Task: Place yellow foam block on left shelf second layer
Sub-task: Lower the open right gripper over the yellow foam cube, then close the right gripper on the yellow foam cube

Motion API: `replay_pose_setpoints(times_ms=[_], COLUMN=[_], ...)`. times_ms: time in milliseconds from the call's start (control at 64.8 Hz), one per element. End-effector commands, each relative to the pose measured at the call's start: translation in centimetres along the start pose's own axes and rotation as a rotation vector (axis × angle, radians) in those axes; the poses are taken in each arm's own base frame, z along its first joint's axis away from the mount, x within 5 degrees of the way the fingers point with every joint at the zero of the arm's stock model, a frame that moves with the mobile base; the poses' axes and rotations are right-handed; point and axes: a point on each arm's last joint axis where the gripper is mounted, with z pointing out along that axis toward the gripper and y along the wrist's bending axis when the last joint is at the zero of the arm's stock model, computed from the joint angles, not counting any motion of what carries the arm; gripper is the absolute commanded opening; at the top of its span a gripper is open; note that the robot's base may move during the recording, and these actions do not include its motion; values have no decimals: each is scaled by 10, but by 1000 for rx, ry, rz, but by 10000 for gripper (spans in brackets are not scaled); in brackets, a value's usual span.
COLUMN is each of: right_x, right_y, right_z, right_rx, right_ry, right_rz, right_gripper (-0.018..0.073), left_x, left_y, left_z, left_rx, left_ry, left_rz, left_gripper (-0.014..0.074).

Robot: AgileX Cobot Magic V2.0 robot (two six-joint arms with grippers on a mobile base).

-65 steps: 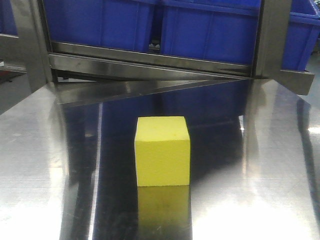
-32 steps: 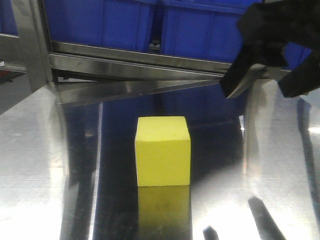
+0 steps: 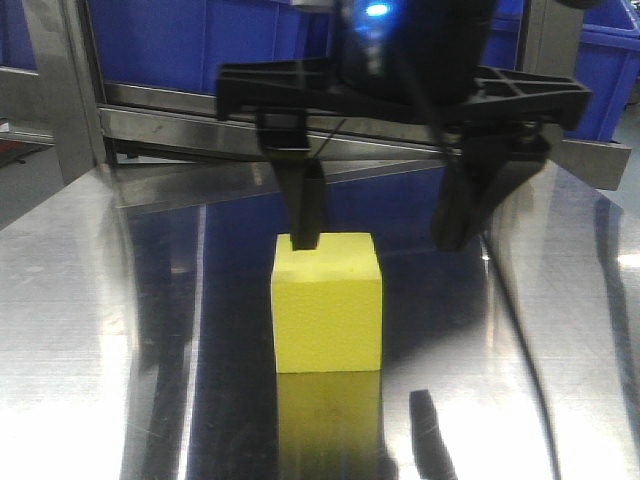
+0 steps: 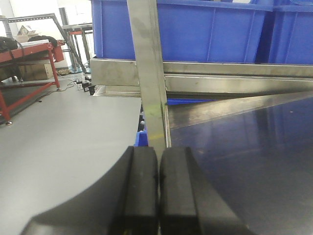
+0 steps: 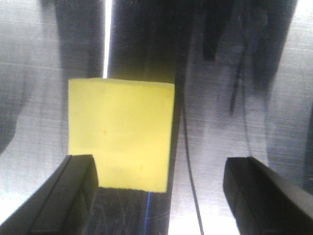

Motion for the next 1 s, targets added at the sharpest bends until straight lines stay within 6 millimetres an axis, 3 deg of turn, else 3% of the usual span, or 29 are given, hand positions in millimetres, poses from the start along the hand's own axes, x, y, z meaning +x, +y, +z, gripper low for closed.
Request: replay_pose_setpoints(times_ms=[0, 123, 355, 987], right_x=[-10, -13, -14, -13], right_y=[9, 21, 25, 33], right_z=[-20, -17, -1, -2], right_rx=[-25, -28, -8, -47], right_ry=[-42, -40, -20, -48], right_rz=[16, -3, -7, -22], right_gripper=[633, 633, 633, 633], left_x=[-1, -1, -1, -1], left_y=[-1, -1, -1, -1], left_z=[-1, -1, -1, -1], left_rx=[5, 5, 5, 5], left_ry=[-79, -79, -79, -79], left_rz=[-11, -11, -11, -11], left_gripper=[136, 136, 136, 136])
